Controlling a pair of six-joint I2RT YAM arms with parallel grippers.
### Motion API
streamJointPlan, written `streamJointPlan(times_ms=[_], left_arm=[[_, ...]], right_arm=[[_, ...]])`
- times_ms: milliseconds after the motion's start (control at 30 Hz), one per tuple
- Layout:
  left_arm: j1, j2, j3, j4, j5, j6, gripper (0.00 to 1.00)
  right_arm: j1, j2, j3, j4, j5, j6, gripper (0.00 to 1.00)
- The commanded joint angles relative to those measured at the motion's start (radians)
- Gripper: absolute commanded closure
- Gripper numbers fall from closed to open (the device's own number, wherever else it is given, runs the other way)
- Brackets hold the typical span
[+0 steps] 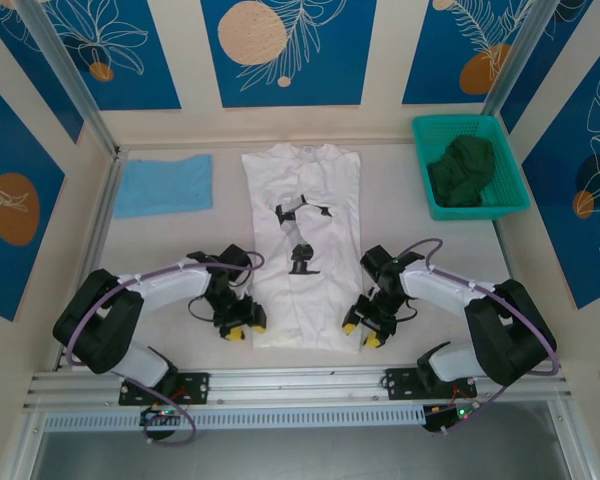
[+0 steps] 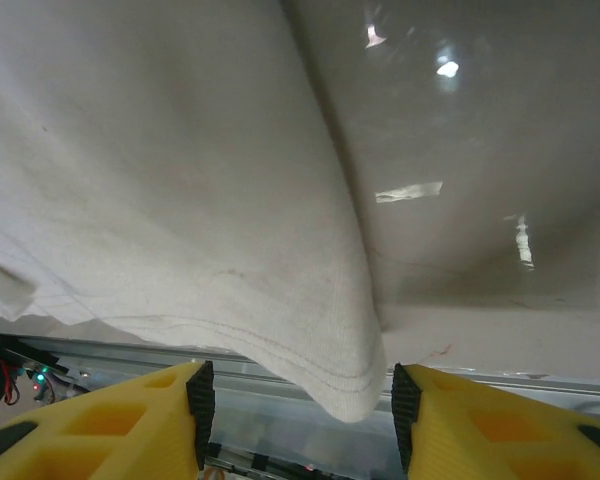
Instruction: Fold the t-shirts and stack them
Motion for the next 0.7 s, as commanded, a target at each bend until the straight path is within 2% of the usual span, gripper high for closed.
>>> streamJointPlan(times_ms=[0, 167, 367, 467, 533, 567, 667], left_arm=[[-0.016, -0.010, -0.014, 0.081, 0.039, -0.027, 0.46], [-0.026, 0.027, -0.018, 0.111, 0.036, -0.024, 0.51], [-0.034, 0.078, -0.012, 0.145, 0.014, -0.033, 0.65], [-0.038, 0.107, 0.011, 0.132, -0.011, -0.029, 0.84], [-0.041, 0.119, 0.030, 0.095, -0.034, -0.019, 0.98], [-0.042, 0.120, 0.041, 0.070, -0.044, -0.013, 1.00], [-0.055, 0.104, 0.069, -0.029, -0.047, 0.026, 1.00]], right_arm=[[0.025, 0.015, -0.015, 0.023, -0.021, 0.022, 0.49], [0.042, 0.018, -0.037, 0.027, 0.013, 0.039, 0.53], [0.056, 0.048, -0.057, 0.061, 0.028, 0.046, 0.60], [0.047, 0.050, -0.070, 0.070, 0.046, 0.038, 0.80], [0.041, 0.038, -0.070, 0.067, 0.049, 0.036, 0.97], [0.042, 0.026, -0.067, 0.057, 0.053, 0.036, 1.00], [0.042, -0.028, -0.047, 0.006, 0.033, 0.031, 1.00]])
